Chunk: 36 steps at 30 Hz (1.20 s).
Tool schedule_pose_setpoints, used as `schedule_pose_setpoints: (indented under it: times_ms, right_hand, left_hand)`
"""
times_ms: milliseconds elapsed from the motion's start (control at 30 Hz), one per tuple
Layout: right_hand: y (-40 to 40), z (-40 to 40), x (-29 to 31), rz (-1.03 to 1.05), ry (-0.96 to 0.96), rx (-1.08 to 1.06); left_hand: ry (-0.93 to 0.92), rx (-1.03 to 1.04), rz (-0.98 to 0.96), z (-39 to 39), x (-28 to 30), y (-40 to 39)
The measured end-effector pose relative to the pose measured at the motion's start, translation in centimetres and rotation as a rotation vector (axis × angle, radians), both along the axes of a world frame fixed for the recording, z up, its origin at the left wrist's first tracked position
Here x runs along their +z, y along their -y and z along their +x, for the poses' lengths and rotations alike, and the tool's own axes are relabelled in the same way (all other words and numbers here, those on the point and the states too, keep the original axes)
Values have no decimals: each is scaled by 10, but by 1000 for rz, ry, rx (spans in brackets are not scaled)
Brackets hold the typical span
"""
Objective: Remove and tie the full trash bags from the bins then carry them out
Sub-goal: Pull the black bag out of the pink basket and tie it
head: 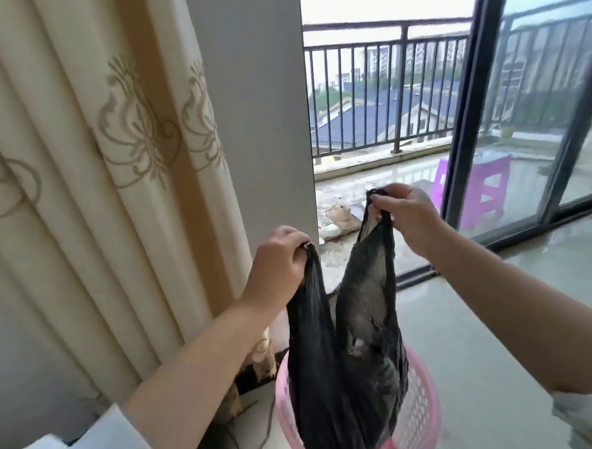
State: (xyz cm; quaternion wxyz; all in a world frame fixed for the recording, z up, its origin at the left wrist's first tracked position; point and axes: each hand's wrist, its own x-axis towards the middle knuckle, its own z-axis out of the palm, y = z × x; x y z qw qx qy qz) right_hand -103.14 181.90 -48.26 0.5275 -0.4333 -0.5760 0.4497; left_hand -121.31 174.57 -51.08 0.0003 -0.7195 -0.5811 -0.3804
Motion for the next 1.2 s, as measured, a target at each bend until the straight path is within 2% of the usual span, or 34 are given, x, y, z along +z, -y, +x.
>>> schedule_pose_setpoints:
  times_ms: [133,267,400,567,733,933,1000,1133,1200]
  right_hand:
    - [14,25,76,163,-41,-199]
    - [35,69,123,271,-67,-436]
    - [65,112,143,344,-61,-572]
    - [105,157,136,382,71,-748]
    - [142,204,95,298,274,-856]
    - [166,254,-31,84,488,-908]
    - [173,270,-72,61,476,-920]
    - [184,301,-139,28,351,-797]
    - [189,318,-163,18,232,-771]
  left_hand:
    - [48,-149,168,38,73,-18]
    - [192,-249,191,91,120,-31]
    - [302,-364,250,137,142,-30]
    - [466,-503,277,186,143,-24]
    - [524,-598,170,233,98,-13]
    - [375,-655,-57,283,-13,3]
    - [346,-671,-102,297,-49,9]
    - [321,-627,-190,321,-105,16]
    - [363,-558,-243,333,-122,18]
